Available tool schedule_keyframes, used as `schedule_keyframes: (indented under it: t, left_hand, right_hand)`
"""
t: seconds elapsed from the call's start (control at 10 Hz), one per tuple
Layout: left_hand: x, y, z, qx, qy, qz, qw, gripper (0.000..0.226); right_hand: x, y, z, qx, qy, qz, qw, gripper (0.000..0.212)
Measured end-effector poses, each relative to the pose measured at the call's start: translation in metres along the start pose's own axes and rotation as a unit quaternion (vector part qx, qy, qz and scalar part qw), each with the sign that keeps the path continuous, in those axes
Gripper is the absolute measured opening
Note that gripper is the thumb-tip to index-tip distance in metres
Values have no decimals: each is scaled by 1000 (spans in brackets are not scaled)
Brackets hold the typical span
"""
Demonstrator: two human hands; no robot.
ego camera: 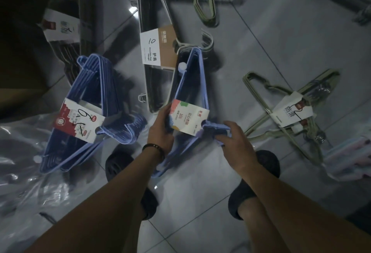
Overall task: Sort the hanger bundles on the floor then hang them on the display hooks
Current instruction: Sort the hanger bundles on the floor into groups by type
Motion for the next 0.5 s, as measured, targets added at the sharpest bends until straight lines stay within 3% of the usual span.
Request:
schedule_keyframes:
  t: [0.1, 0.2, 0.3, 0.4, 0.5]
  left_hand:
    - [3, -2, -12, 17, -58, -51, 997, 88]
    - [1, 0, -17, 56, -35, -151, 986, 91]
    - [-4, -1, -14, 96, -61, -150, 982, 91]
    - [-8, -5, -22, 157, -91, -270, 946, 70]
    - [-47, -11, -33, 209, -74, -402, 889, 47]
  right_hand:
    - [3, 11, -17, 22, -94, 108, 989, 31]
    - [-5, 21, -18, 83, -86, 64, 991, 29]
    - [-11, 12, -23, 106, -40, 23, 993, 27]
    - [-5, -2, -19, 192, -33, 5, 981, 42]
    - [5, -38, -43, 245, 1, -108, 963, 28]
Point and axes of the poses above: each hand's wrist, its own z-axis away from the middle knuckle, its own y-axis out of the palm, x = y × z, the point moved 4 cm from there along -z, towards the middle knuckle, and after that the axes turned 8 degrees about -x, right-handed, at the moved point
